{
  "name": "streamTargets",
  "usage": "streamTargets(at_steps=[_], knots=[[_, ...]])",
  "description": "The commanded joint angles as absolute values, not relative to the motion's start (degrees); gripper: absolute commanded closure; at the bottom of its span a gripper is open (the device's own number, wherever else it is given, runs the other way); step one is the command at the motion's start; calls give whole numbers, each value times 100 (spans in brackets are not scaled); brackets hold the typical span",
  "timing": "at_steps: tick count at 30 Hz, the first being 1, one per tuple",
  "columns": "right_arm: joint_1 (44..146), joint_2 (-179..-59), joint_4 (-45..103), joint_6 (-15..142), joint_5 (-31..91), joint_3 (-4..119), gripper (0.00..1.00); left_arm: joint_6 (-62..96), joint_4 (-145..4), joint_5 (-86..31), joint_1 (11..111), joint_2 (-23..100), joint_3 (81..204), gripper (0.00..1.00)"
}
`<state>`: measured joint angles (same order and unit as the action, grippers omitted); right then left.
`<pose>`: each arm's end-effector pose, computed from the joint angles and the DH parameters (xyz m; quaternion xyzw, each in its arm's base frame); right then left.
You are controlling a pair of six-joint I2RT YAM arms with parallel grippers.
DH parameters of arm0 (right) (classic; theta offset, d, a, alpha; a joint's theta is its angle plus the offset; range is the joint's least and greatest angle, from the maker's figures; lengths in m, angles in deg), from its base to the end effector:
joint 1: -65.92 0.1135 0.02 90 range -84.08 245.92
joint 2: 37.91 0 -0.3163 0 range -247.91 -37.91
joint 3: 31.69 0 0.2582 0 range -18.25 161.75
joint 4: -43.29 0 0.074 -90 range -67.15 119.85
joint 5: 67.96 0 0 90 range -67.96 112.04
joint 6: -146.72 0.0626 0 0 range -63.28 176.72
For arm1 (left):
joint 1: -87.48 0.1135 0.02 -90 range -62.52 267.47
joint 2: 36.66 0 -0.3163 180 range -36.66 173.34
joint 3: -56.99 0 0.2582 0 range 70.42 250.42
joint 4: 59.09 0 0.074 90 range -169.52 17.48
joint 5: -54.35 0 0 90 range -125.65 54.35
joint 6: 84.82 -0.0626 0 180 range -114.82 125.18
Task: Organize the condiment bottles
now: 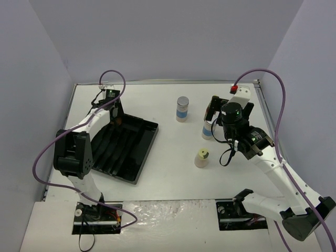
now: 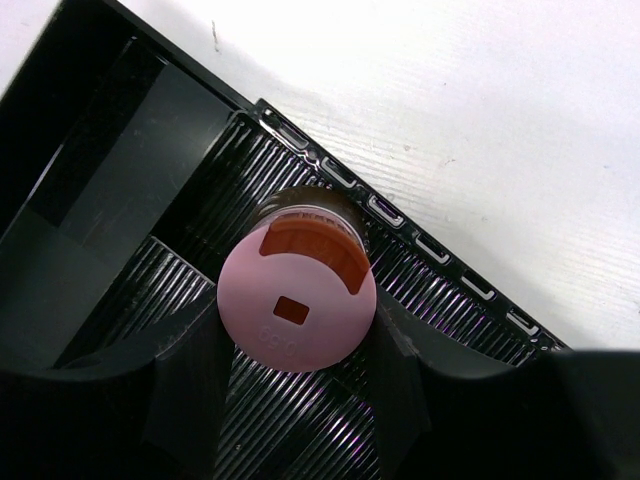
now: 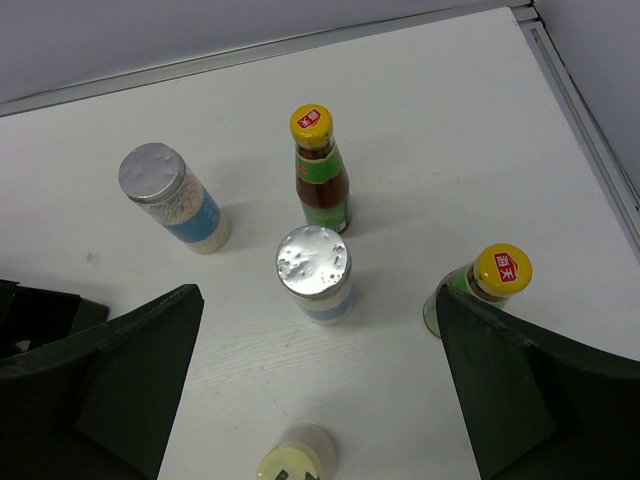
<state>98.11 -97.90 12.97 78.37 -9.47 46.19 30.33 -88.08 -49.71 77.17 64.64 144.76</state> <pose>0.2137 0.0959 0.4393 0.1005 0.7627 0.0842 0.6334 0.4281 -0.0624 0.2722 -0.1662 0.8945 -0.0150 0.4147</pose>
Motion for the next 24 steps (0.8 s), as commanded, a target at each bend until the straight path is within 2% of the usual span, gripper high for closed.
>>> streamTargets(at_steps=[1,3,6,9,11,20,24], knots=[[9791,-9653,1671,7878,-1035,4595,0,3164,-8175,-4831,7754,6446,14491,80],[9800,-9645,1675,7878,-1031,4582,0,3189,-8158,-4822,7754,6450,14445,67],[9796,-9635,1667,7887,-1017,4577,0,3247,-8175,-4852,7754,6432,14394,38],[9797,-9632,1667,7887,-993,4570,0,3254,-8205,-4875,7754,6358,14366,24],[9791,-9631,1667,7887,-987,4564,0,3260,-8257,-4897,7754,6285,14350,20],[9791,-9653,1675,7905,-1021,4573,0,3401,-9179,-5336,7607,5296,14529,16],[9787,-9703,1667,7929,-1105,4586,0,3516,-9798,-5960,7049,4511,14502,13]])
